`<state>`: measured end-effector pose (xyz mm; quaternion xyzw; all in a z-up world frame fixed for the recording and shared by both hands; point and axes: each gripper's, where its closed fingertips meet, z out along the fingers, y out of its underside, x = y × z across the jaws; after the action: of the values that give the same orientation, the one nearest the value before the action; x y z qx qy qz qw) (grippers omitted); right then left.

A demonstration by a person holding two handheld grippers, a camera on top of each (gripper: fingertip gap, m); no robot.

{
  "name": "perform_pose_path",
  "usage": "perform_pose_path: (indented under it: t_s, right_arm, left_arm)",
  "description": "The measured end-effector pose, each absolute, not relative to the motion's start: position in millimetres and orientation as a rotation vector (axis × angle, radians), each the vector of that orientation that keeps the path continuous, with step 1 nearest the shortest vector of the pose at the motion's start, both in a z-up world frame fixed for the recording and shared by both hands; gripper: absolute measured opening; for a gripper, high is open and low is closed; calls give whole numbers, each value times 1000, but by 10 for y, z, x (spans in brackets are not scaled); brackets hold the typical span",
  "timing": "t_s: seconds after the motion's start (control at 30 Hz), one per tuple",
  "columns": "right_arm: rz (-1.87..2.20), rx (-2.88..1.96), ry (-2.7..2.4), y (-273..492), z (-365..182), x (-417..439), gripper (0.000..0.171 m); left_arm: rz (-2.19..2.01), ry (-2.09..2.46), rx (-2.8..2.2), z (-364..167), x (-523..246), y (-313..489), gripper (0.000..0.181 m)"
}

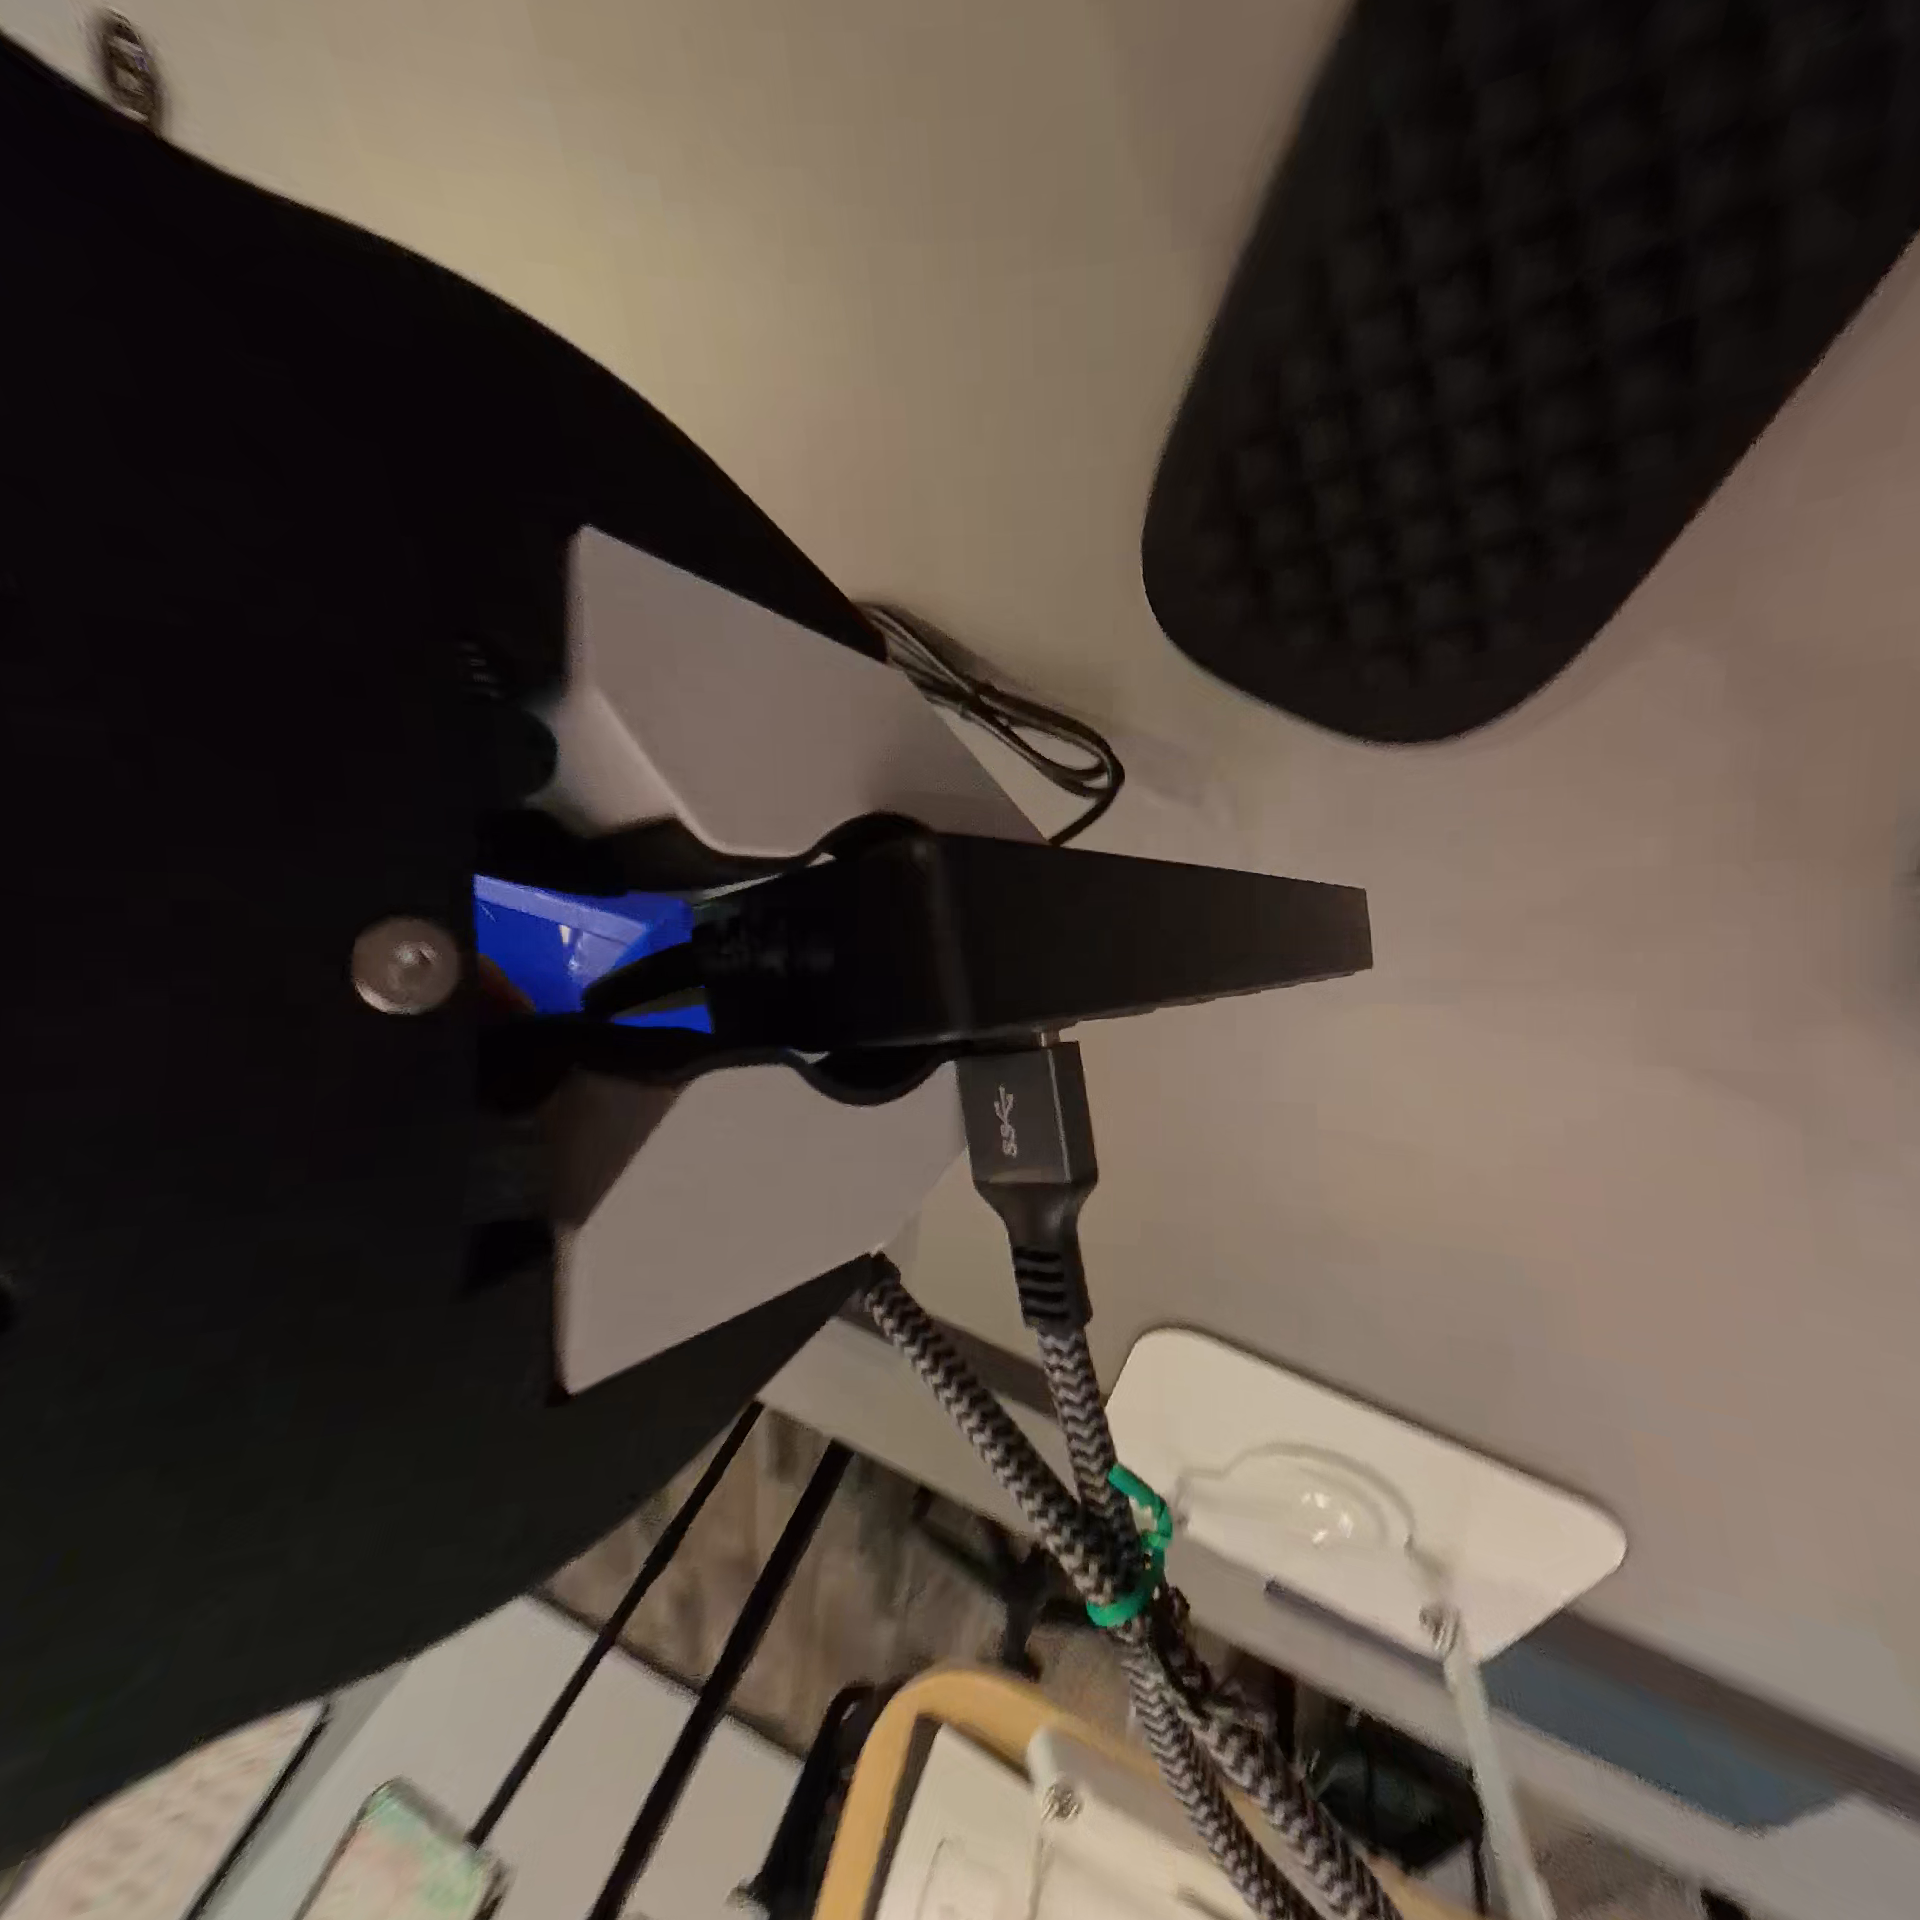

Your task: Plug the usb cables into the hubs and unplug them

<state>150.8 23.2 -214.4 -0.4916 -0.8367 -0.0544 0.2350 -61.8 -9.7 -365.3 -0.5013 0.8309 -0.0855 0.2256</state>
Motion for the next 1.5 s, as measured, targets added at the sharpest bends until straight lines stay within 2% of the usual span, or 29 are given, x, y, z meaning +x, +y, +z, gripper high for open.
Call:
perform_pose_path:
  t_s: [0.3, 0.6, 0.83, 1.03, 1.07, 1.33, 1.5]
  right_arm:
    - [-547, -1353, -1916, 467, -2604, 1497, 24]
    - [-637, -1417, -1780, 241, -2896, 1371, 25]
    - [-668, -1392, -1754, 198, -3017, 1294, 24]
    - [-665, -1402, -1735, 189, -3024, 1296, 24]
    - [-665, -1407, -1731, 189, -3025, 1300, 25]
    - [-762, -1368, -1728, 172, -3045, 1326, 24]
    - [-895, -1333, -1699, 134, -3117, 1311, 26]
  left_arm:
    - [-739, 2109, -1907, -3630, -501, -18, 6]
    - [-910, 1926, -2144, -3636, -401, 292, 7]
    - [-865, 1863, -2140, -3678, -425, 567, 9]
    - [-639, 1796, -2055, -3672, -461, 934, 50]
    - [-575, 1796, -2034, -3673, -486, 993, 52]
    - [-470, 1623, -1899, -3304, -534, 1004, 45]
    - [-409, 1646, -1885, -3372, -548, 806, 44]
